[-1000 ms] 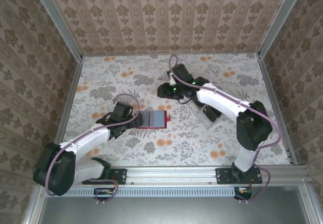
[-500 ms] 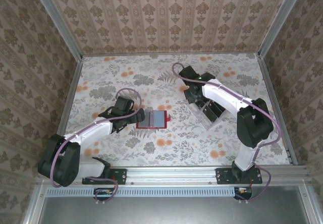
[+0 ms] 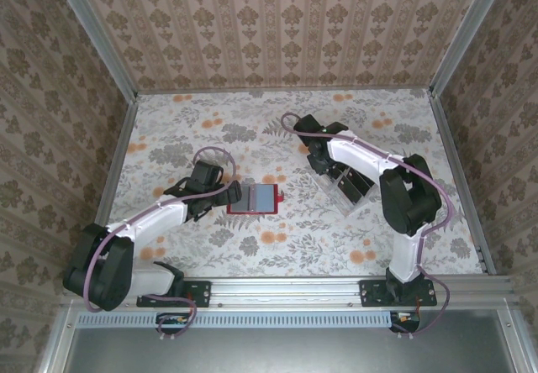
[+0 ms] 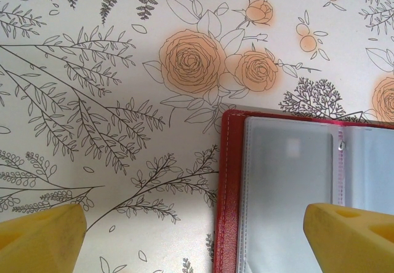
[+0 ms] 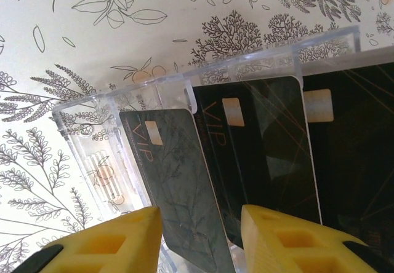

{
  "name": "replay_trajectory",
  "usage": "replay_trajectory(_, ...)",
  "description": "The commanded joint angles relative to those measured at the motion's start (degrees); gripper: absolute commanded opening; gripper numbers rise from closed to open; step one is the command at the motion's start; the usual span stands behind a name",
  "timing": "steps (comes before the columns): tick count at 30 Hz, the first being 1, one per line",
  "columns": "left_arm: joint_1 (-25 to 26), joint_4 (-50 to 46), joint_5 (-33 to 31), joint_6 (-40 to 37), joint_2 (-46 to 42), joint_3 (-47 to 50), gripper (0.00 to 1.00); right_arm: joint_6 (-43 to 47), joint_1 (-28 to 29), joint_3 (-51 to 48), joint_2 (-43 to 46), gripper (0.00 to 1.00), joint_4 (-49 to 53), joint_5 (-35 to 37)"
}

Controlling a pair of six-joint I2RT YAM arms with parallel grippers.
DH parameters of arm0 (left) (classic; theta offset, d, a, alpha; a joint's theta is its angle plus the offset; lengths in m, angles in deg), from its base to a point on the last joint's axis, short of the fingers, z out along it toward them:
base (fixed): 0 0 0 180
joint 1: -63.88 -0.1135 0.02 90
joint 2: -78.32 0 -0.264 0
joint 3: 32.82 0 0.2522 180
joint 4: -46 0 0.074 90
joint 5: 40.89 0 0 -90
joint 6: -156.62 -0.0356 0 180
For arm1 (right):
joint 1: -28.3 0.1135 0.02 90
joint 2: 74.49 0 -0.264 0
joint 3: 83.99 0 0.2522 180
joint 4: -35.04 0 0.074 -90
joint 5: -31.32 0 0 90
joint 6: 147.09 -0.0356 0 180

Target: Put the credit cards into the card holder

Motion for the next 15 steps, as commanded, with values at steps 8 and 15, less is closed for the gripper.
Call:
replay_trajectory(8, -0.26, -0.84, 0.37, -0.41, -0.61, -0.02, 1.00, 0.95, -1.20, 2.00, -1.41, 0.33, 0.82, -4.40)
replay_trajectory(15, -0.31, -0.64, 0.47, -0.22, -1.04, 0.23, 1.00, 0.91, -1.37, 1.98, -0.19, 0.26, 0.74, -5.04)
